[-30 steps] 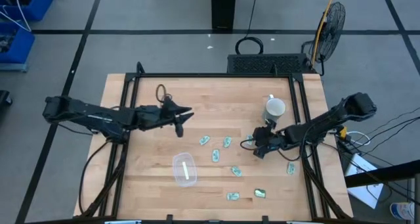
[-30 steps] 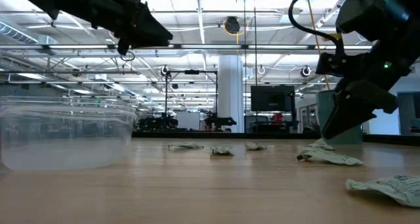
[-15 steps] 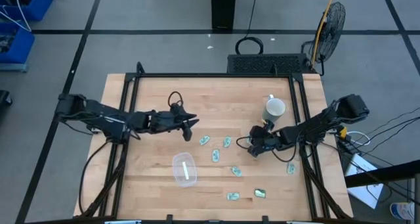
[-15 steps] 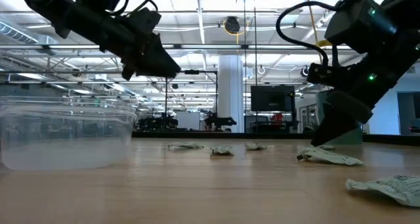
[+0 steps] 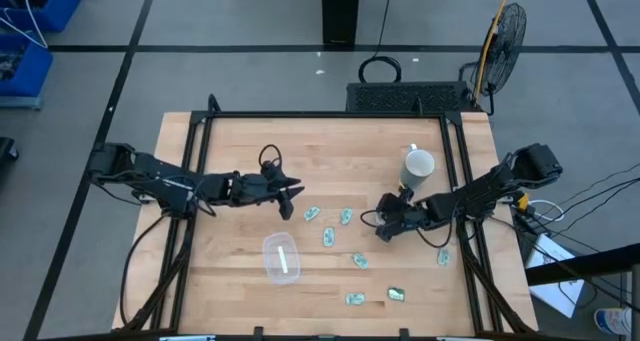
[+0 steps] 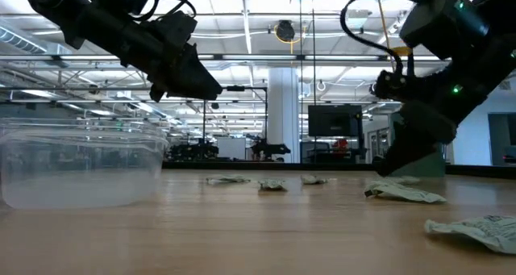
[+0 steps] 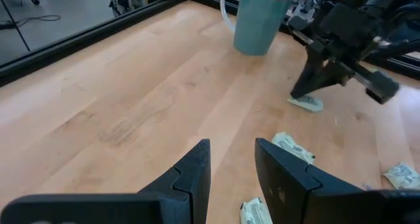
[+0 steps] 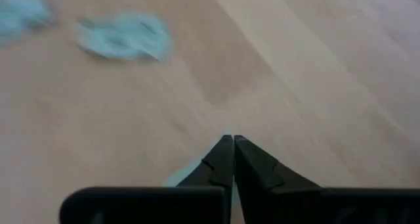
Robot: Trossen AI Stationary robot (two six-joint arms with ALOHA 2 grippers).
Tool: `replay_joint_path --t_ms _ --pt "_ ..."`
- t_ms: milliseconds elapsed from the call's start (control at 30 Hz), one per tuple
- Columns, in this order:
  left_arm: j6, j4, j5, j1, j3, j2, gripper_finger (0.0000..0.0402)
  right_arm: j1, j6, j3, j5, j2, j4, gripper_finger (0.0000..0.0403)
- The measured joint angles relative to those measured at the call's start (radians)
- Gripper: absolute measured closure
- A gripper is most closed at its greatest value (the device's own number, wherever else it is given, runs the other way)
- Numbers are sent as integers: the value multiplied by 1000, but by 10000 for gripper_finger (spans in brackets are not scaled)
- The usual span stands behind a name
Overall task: Pick and place Stevia / Truvia into bins
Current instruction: Put the stevia packet into the transparent container
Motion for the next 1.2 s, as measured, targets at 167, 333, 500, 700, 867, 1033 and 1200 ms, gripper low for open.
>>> replay_joint_path --t_ms 167,333,500,700,867,1033,1200 --pt "-2 -1 -3 0 -1 -19 277 23 -179 30 -29 -1 316 402" --pt "20 -2 -61 0 -1 -94 277 49 -393 185 -76 35 423 402" --pt "84 -18 -204 0 -1 -210 277 64 -557 412 -181 184 425 402" --pt "86 -137 -258 0 0 -358 277 48 -653 687 -351 457 417 403" --pt "26 -311 -257 0 0 -424 277 48 -704 841 -397 629 417 403" --pt "-73 -428 -256 -8 -1 -435 277 31 -726 884 -349 711 422 403" --pt "-84 -453 -256 -28 -1 -434 277 7 -720 885 -352 735 391 399"
